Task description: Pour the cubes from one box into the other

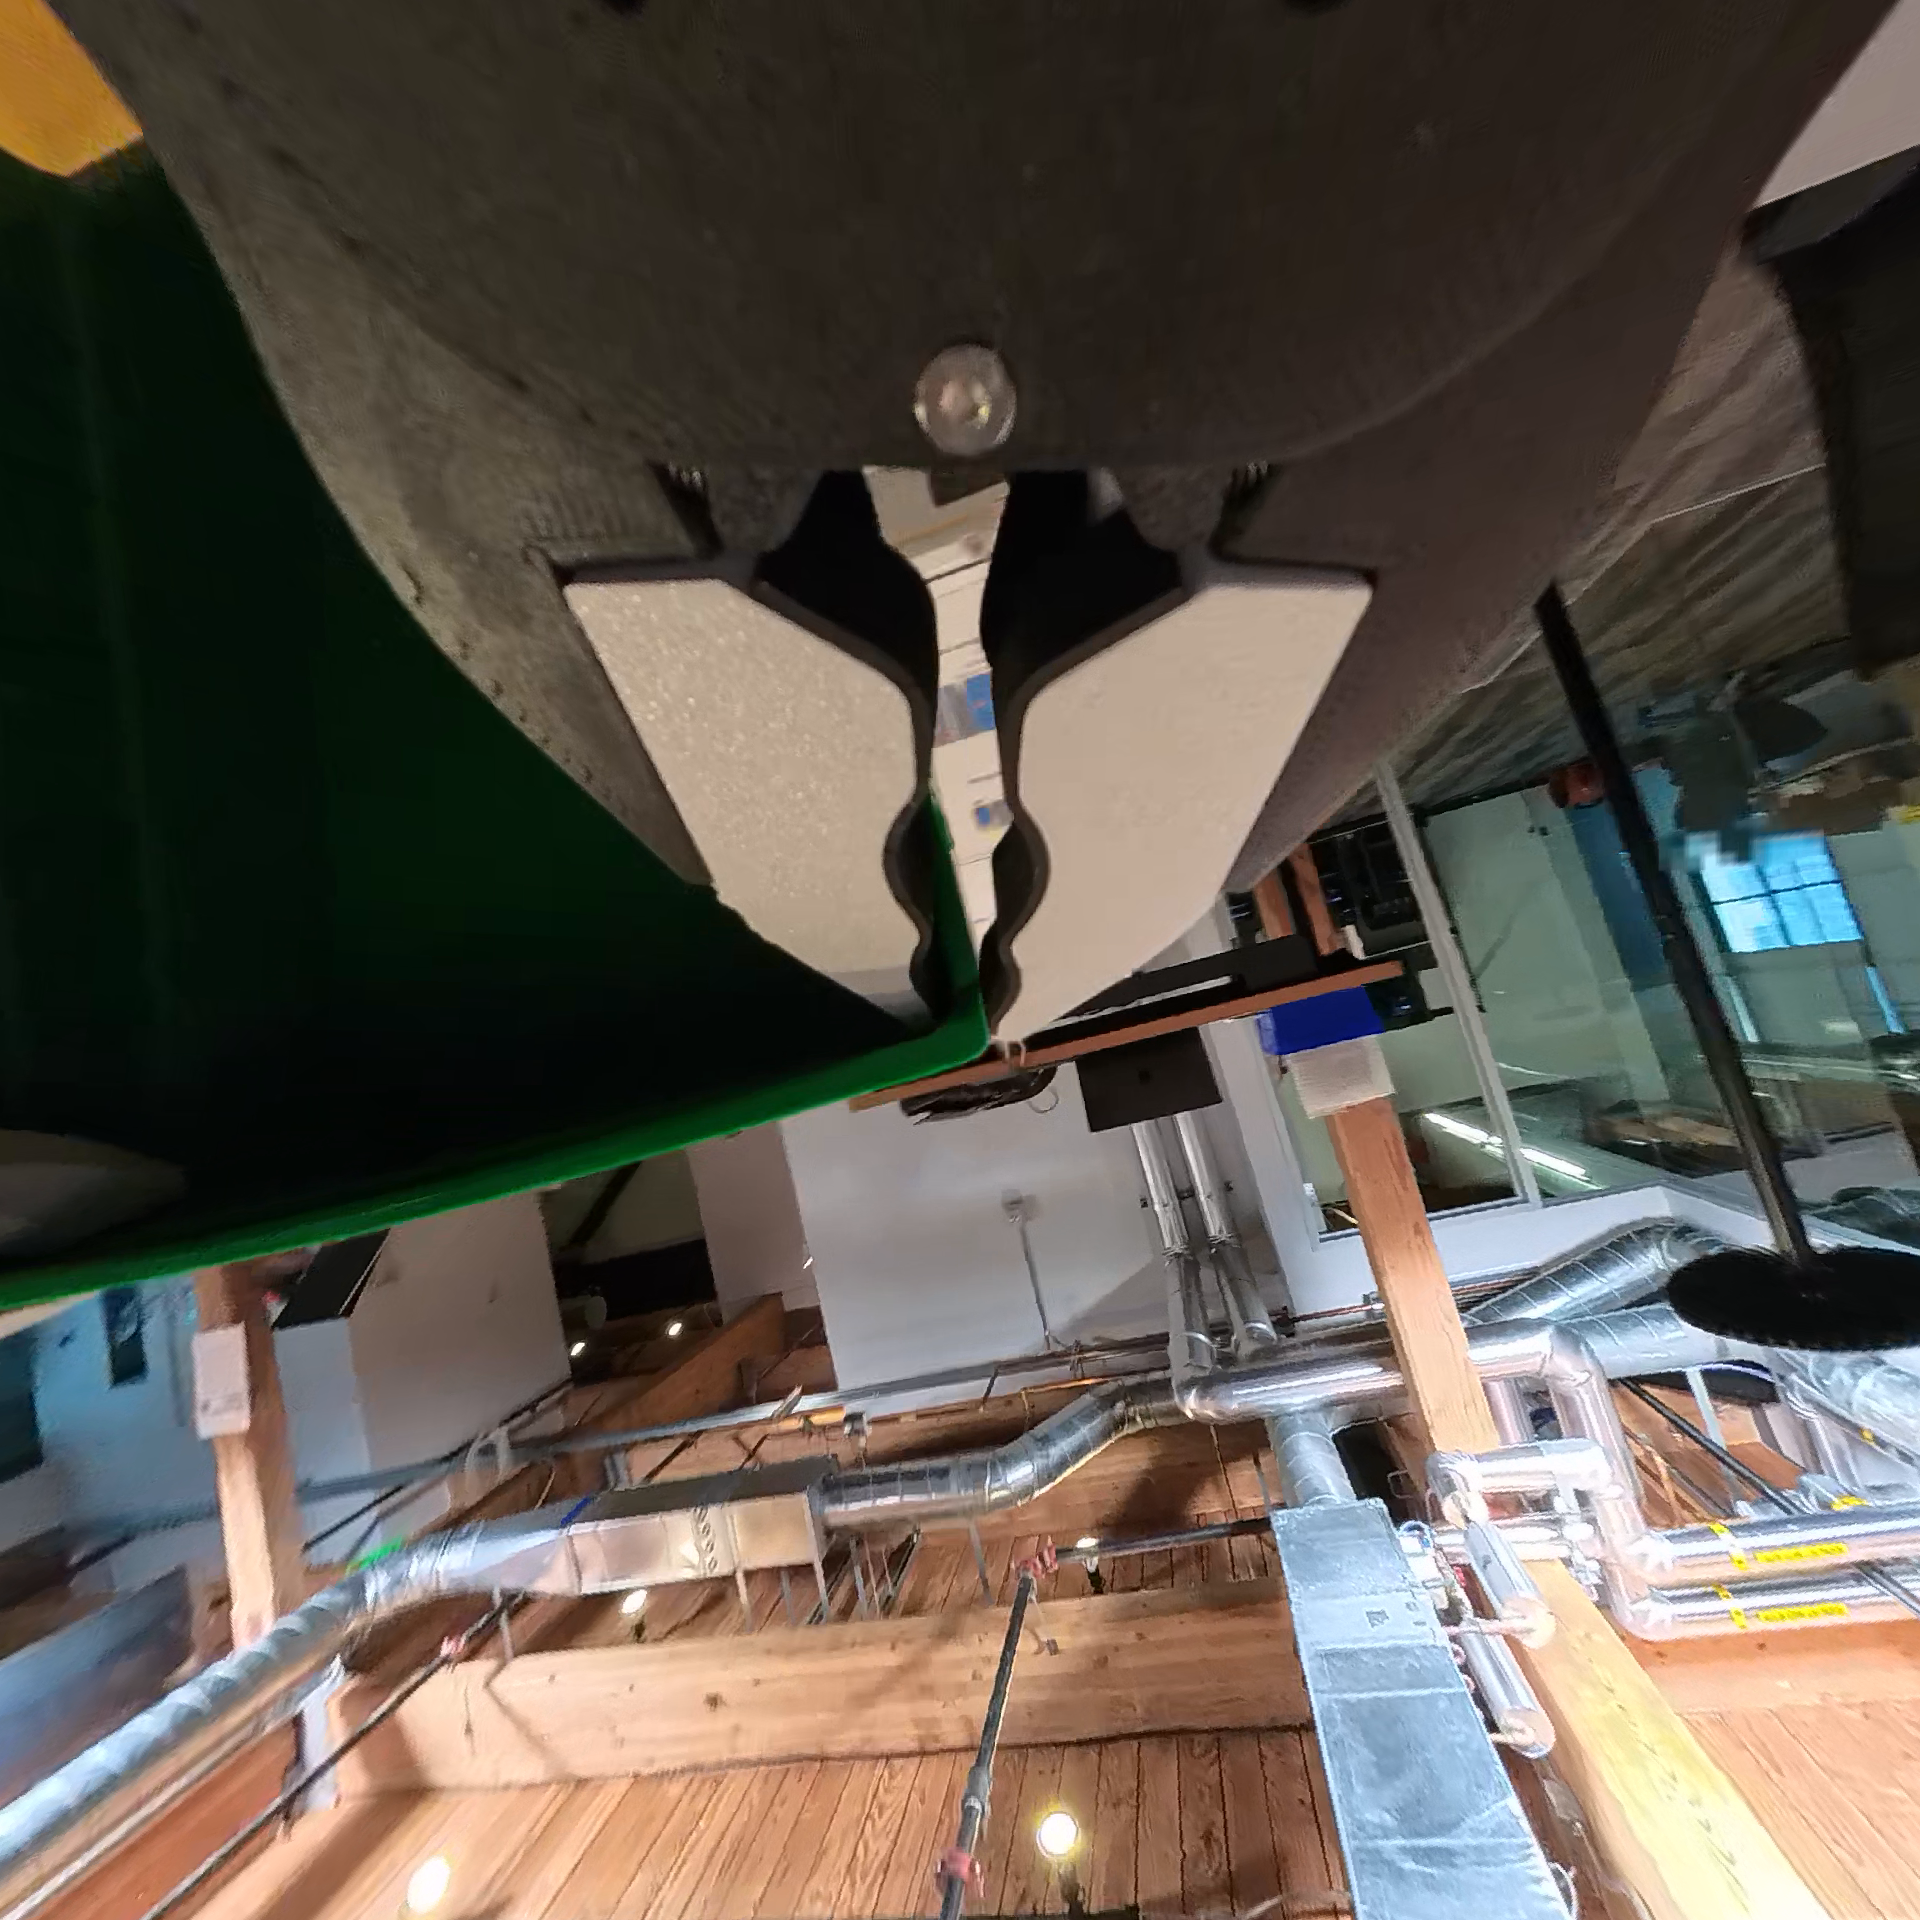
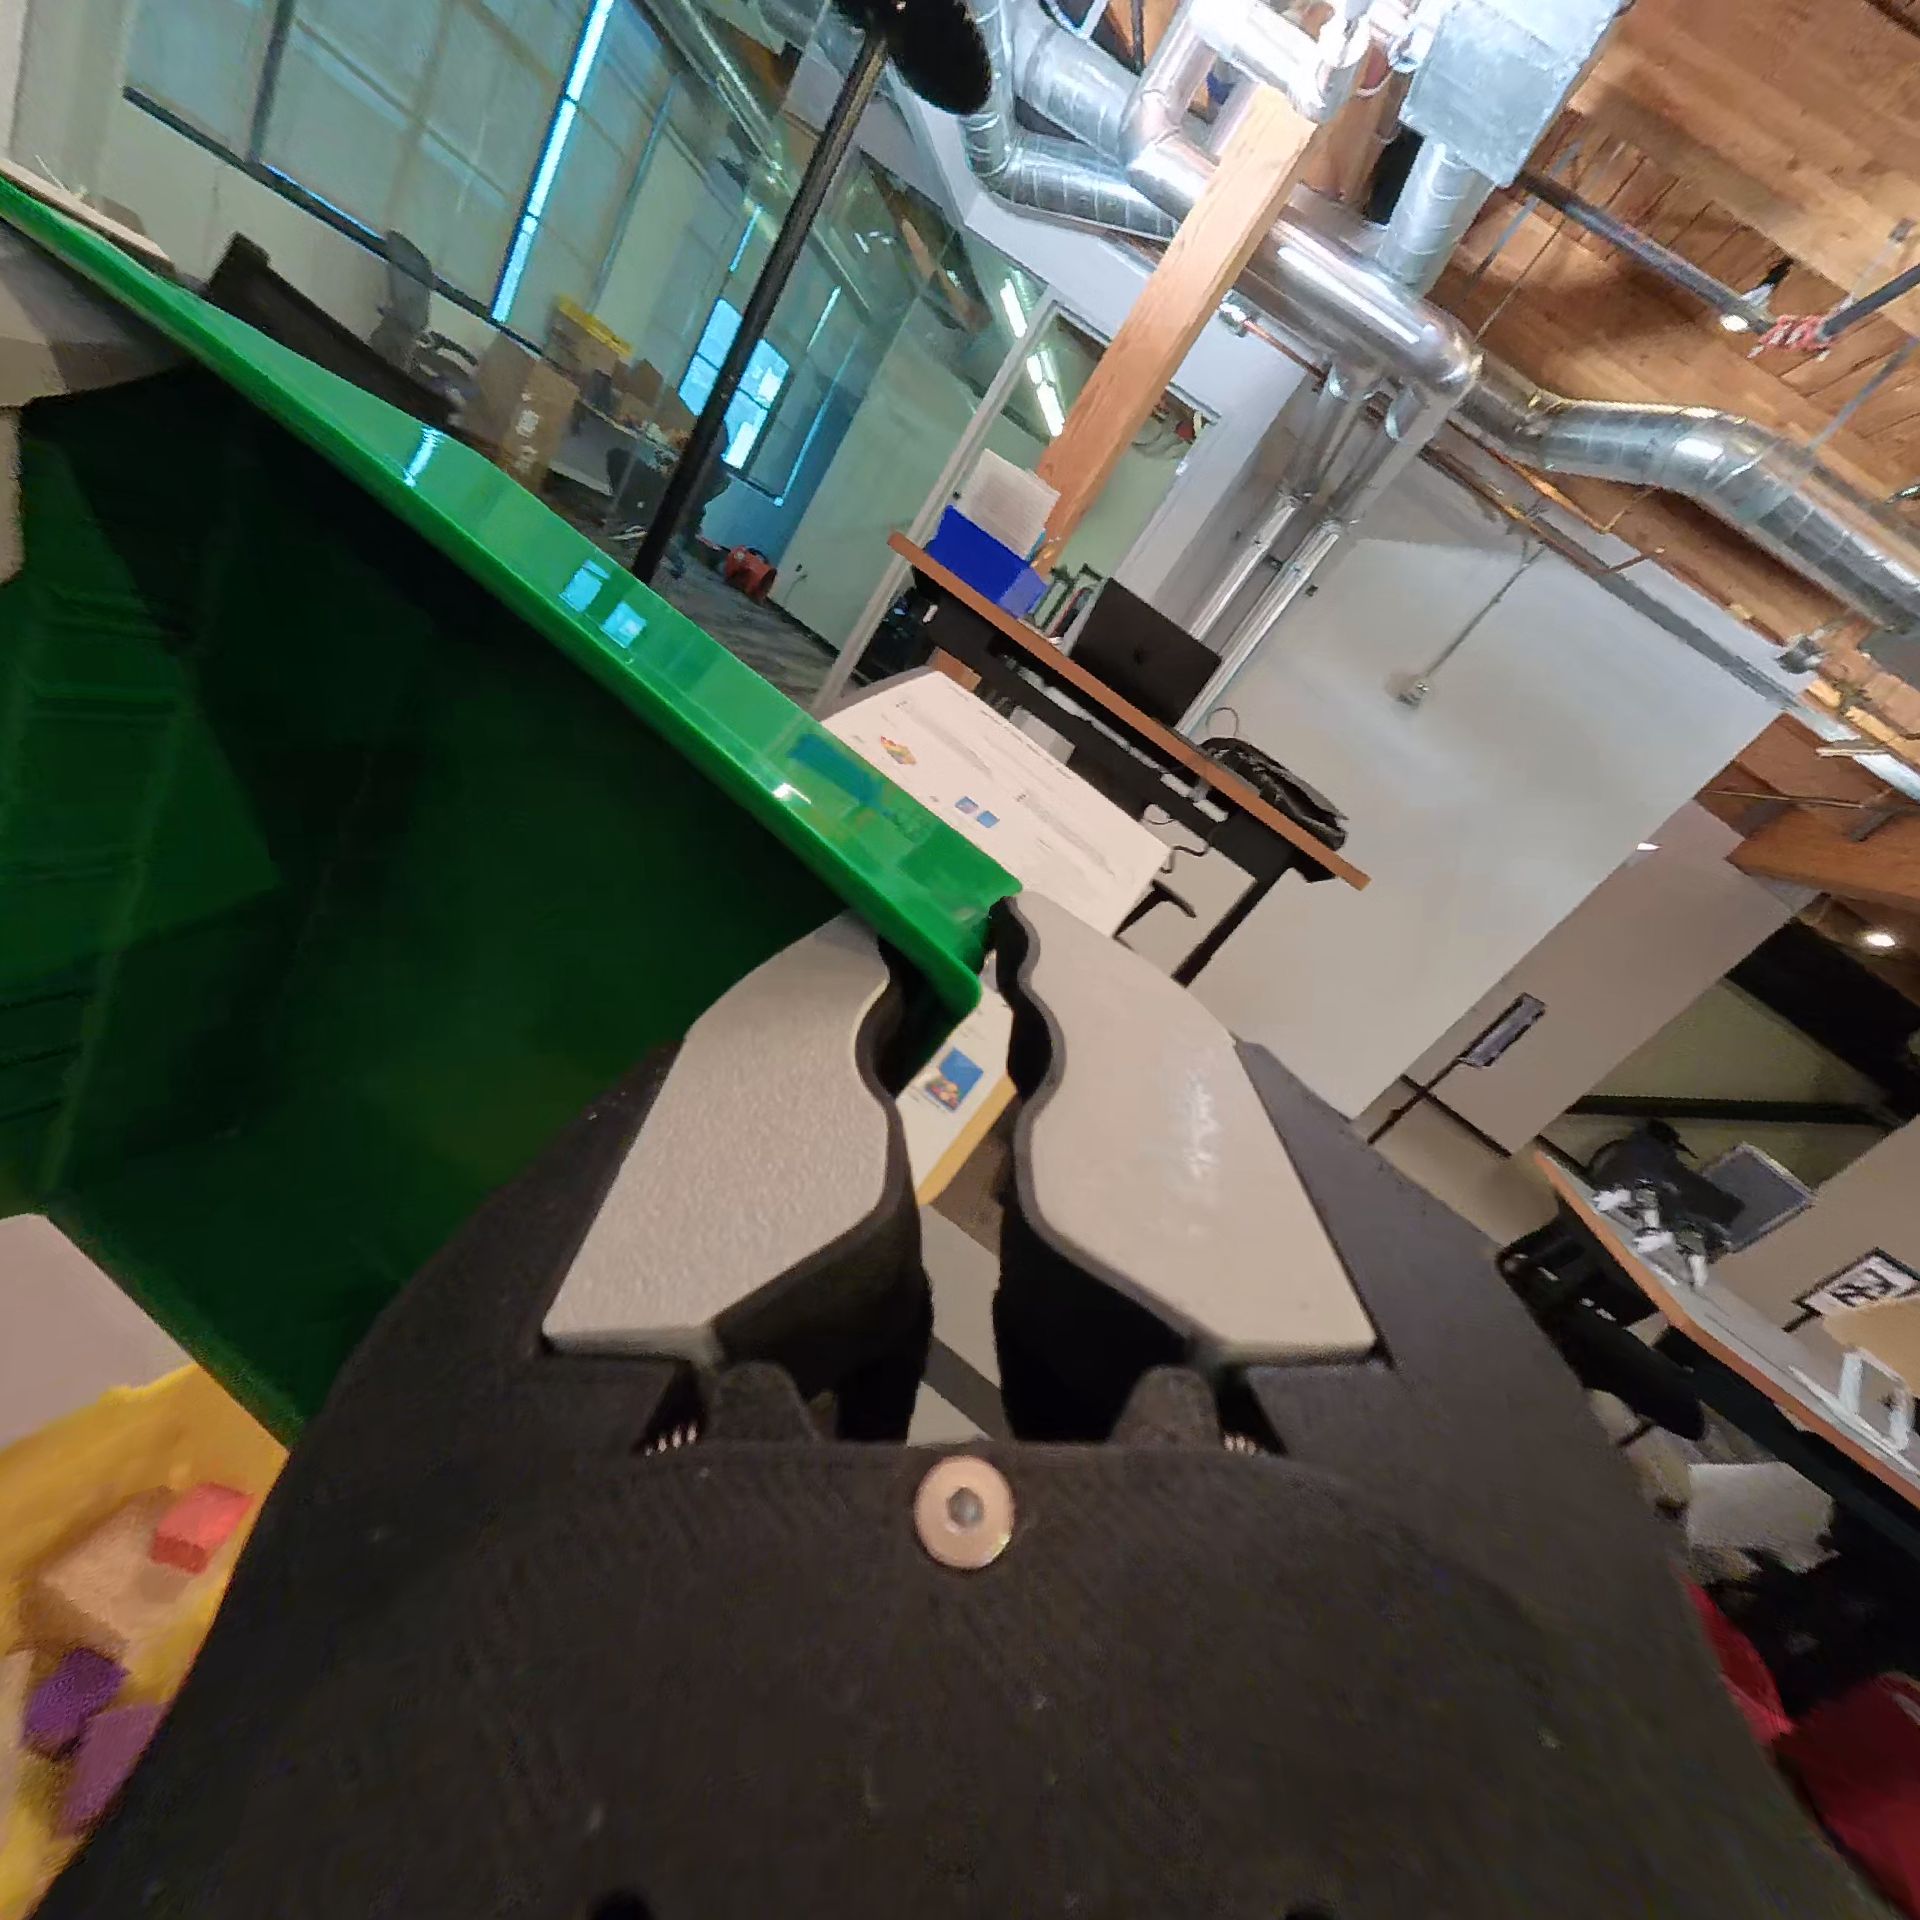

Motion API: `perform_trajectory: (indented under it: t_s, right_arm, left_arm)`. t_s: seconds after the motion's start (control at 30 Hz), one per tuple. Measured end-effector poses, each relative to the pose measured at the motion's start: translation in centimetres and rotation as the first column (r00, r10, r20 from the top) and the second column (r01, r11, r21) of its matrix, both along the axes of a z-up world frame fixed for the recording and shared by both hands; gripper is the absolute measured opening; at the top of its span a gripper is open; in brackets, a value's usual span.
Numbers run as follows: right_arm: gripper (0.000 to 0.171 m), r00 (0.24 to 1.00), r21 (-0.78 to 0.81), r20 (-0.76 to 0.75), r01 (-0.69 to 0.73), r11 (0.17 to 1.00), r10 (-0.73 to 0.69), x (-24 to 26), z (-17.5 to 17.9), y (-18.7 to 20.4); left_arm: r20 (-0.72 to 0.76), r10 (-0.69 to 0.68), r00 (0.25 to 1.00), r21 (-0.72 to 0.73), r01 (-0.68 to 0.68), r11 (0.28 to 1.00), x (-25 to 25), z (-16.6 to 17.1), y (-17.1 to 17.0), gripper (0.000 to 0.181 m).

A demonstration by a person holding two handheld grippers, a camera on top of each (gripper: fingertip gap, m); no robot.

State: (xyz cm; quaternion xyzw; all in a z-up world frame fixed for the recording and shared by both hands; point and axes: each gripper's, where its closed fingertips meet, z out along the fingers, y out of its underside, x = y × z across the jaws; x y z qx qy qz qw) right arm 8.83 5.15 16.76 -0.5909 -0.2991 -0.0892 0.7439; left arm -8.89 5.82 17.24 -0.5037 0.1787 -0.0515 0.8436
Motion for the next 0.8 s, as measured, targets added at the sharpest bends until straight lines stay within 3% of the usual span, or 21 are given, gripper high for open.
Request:
perform_trajectory:
  t_s: [0.2,0.4,0.57,0.8]
  right_arm:
    - [0.008,0.992,-0.116,-0.043,-0.123,0.986,0.119,-6.1,-1.0,1.8]
    - [0.008,0.972,-0.376,-0.049,-0.232,0.897,0.231,-13.8,-6.4,4.7]
    - [0.008,0.954,-0.608,-0.042,-0.259,0.750,0.295,-19.1,-13.2,6.4]
    - [0.008,0.942,-0.858,0.029,-0.147,0.492,0.333,-22.6,-24.1,8.1]
  left_arm:
    - [-0.092,0.076,0.993,-0.080,-0.083,0.993,-5.8,0.8,0.3,0.004]
    - [-0.208,0.172,0.963,-0.244,-0.221,0.944,-13.1,-2.1,1.6,0.004]
    - [-0.268,0.193,0.944,-0.419,-0.295,0.859,-18.3,-8.1,3.4,0.005]
    - [-0.301,0.102,0.948,-0.700,-0.293,0.651,-22.4,-19.0,7.1,0.005]
